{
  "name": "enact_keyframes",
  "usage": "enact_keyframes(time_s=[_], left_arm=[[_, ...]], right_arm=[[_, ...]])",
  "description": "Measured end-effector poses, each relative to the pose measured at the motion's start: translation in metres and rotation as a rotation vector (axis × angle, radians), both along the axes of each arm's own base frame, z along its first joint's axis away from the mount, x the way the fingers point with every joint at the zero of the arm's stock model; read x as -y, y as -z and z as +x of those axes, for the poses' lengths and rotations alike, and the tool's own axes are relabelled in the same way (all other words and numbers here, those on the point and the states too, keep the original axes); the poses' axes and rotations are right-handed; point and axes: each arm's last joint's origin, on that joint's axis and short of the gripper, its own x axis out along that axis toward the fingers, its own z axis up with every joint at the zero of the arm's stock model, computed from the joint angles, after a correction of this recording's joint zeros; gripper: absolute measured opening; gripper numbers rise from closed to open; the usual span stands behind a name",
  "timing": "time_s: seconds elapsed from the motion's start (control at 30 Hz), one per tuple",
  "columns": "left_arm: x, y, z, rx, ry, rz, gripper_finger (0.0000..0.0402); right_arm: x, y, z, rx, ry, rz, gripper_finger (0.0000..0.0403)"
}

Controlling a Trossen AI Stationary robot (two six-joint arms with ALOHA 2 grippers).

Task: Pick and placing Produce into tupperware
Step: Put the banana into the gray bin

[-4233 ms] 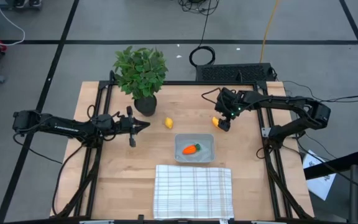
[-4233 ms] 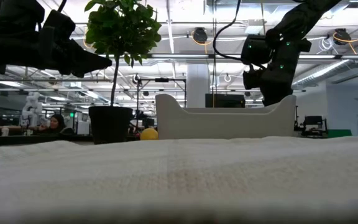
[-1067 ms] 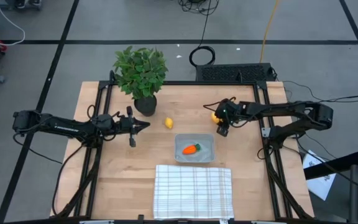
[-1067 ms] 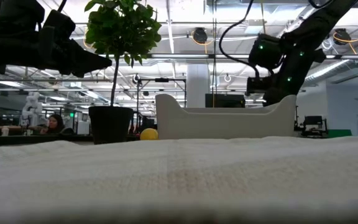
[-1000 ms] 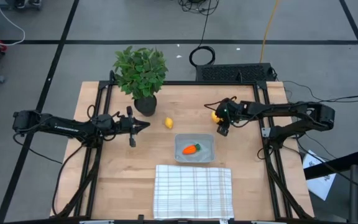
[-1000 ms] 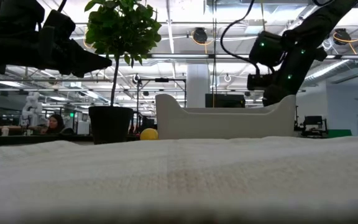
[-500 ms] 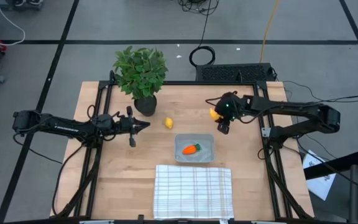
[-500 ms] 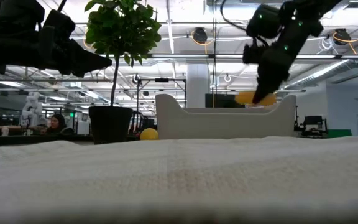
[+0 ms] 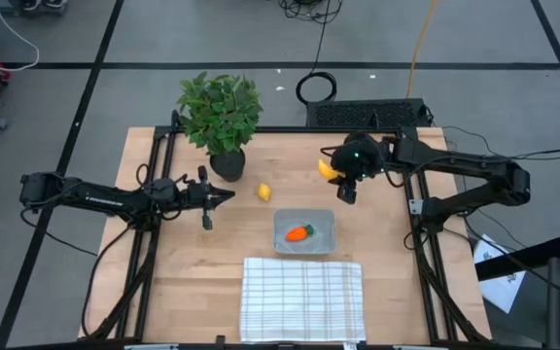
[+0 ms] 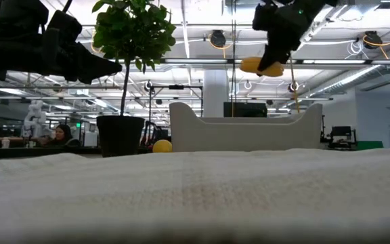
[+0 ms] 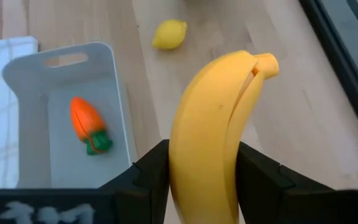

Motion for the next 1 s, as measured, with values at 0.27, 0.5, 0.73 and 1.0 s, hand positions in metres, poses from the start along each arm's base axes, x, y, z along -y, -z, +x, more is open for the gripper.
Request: enact_keyframes(time_s=[0.27,0.5,0.73,1.0], left_arm=[[0.0,0.0,0.0,0.002,0.0,0.0,0.0026],[0.0,0.0,0.0,-0.002,0.0,-0.005,0.0026],[0.0,0.0,0.0,-0.001,0.0,-0.021,0.0026],[0.0,0.0,0.0,-0.001,0.0,-0.027,0.0026]], right_arm=[[-0.002,-0.004,0.016,-0.037,-0.079,-0.028,0.0138],[-0.021,0.015,0.036,-0.096,-0.196,-0.035,0.0139],[-0.048,0.034,0.057,-0.126,-0.31,-0.039,0.0139],[-0.076,0.051,0.065,-0.179,-0.502,-0.039,0.0139]])
